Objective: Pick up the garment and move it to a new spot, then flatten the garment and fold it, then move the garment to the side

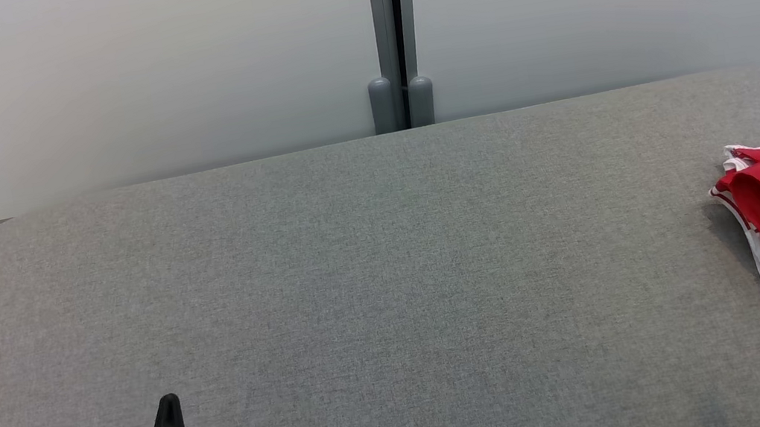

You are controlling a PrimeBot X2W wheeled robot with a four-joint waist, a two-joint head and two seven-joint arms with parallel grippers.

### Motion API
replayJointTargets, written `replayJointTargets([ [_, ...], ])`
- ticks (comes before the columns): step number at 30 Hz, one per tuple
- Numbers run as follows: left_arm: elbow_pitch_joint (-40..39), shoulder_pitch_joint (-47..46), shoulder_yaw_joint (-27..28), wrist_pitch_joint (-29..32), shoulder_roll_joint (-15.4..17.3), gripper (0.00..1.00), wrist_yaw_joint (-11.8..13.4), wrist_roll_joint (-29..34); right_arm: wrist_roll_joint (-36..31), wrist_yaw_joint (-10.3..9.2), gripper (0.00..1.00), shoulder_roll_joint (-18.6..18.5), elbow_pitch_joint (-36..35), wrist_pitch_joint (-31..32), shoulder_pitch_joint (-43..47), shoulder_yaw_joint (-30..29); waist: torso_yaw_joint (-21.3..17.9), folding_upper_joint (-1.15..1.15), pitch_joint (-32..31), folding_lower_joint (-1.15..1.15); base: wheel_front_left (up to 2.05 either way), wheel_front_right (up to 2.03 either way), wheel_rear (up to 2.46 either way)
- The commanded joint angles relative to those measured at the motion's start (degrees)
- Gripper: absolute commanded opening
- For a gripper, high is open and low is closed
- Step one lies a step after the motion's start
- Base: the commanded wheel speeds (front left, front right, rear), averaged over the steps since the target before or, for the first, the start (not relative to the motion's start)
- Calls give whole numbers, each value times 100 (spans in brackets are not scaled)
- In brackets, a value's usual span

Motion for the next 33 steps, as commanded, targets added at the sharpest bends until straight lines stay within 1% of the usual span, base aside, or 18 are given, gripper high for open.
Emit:
replayJointTargets([
  [1, -27, -205, 108, 58, 8, 0, -83, -277, 293, -2, 0, -21, 8, 27, -180, -36, 1, 0, 3, 0, 0, 0, 0],
  [3, -14, -223, 128, 79, -1, 0, -105, -365, 383, -2, 0, -15, 32, 34, -201, -37, 2, 0, 4, 0, 0, 0, 0],
  [26, 218, -550, 574, 515, -196, 0, -547, -2177, 2251, -4, 0, 132, 548, 178, -654, -80, 16, 0, 39, 0, 0, 0, 0],
  [33, 274, -617, 690, 634, -253, 0, -651, -2615, 2710, -5, 0, 172, 672, 214, -767, -94, 20, 0, 49, 0, 0, 0, 0],
])
